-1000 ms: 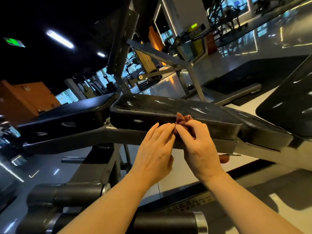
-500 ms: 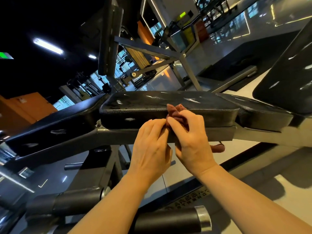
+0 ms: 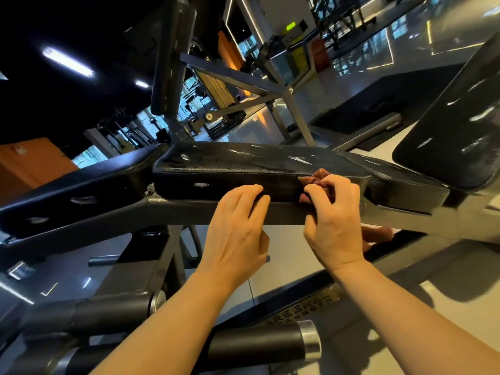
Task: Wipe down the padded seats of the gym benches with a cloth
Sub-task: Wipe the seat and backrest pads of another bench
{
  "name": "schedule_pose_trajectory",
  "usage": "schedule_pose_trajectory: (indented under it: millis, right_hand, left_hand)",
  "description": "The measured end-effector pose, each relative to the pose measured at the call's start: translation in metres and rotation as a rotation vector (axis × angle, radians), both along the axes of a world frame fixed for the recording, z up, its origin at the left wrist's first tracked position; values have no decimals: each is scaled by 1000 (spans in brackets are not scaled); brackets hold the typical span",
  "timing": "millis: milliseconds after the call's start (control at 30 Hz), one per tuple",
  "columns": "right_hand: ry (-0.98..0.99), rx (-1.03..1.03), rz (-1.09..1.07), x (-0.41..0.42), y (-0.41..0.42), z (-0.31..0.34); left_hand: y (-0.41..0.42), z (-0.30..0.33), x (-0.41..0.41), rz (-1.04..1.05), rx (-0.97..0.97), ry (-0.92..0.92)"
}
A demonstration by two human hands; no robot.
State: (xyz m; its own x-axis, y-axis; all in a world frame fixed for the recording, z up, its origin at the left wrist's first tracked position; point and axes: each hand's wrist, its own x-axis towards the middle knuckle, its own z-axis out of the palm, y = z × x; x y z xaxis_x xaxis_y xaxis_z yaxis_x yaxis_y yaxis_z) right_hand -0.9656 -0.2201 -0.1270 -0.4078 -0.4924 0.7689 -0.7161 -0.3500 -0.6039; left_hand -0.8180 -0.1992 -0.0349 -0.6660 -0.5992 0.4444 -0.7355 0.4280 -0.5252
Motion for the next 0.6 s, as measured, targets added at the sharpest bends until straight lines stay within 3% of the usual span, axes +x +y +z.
schedule_pose_trajectory:
  millis: [200,367,600]
  right_hand:
    - [257,-106,219,29,11,21]
    - [339,-133,167,5,3,17]
    - [266,-79,31,-17,-2,-3]
  left_hand:
    - [-1,3,0,-74,-16,144]
    - [-1,2,-1,-43,-4,87]
    - [-1,0,-1,5,-29,28]
